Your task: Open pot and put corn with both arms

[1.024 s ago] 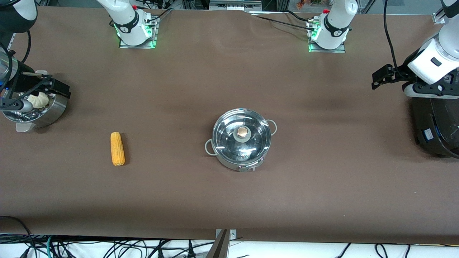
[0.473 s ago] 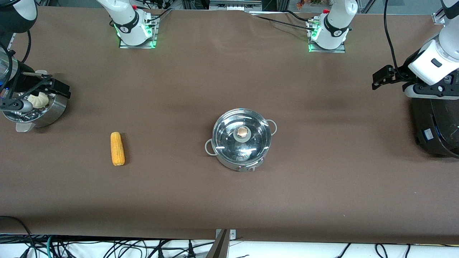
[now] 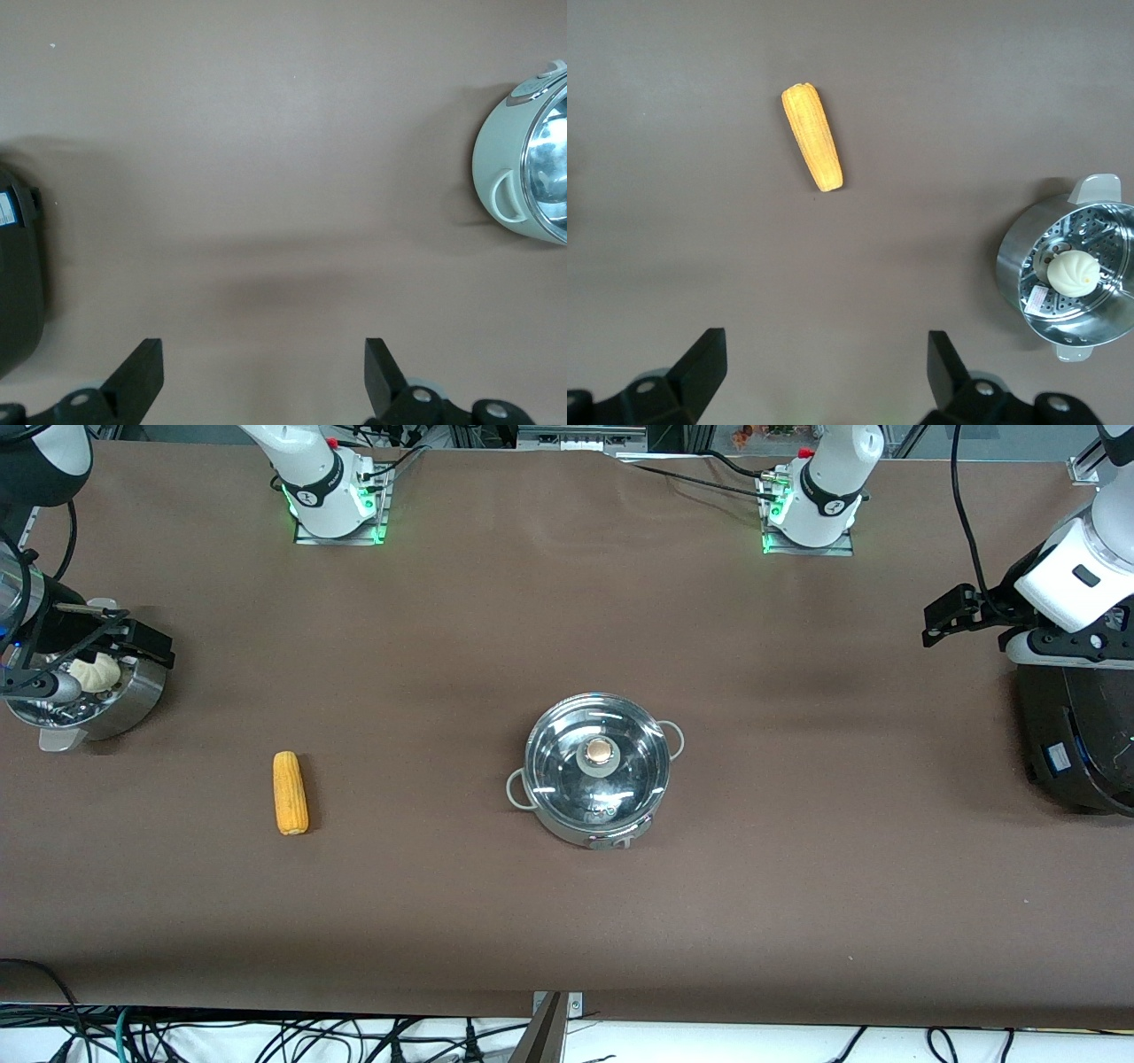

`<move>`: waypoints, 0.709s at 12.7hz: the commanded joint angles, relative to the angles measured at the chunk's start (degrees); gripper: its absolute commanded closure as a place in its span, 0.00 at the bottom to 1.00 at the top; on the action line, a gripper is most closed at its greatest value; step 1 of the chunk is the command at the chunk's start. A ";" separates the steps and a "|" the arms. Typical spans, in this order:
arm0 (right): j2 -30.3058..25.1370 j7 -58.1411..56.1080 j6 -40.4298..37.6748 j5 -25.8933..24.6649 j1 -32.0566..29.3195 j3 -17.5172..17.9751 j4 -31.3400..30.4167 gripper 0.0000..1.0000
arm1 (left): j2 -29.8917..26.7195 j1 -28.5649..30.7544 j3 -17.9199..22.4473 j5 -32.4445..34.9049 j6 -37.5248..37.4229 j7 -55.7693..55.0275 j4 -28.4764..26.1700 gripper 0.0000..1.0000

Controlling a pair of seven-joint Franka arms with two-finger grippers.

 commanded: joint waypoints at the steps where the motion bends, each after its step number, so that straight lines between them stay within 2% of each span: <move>1: 0.72 -0.04 -0.35 1.04 -0.27 0.14 1.52 0.00 | 0.95 0.39 -0.33 0.05 -1.34 0.29 2.02 0.00; 9: 0.72 0.05 -0.35 1.04 -0.27 0.14 1.52 0.00 | 1.04 0.39 -0.33 -0.03 -1.34 -0.58 2.19 0.00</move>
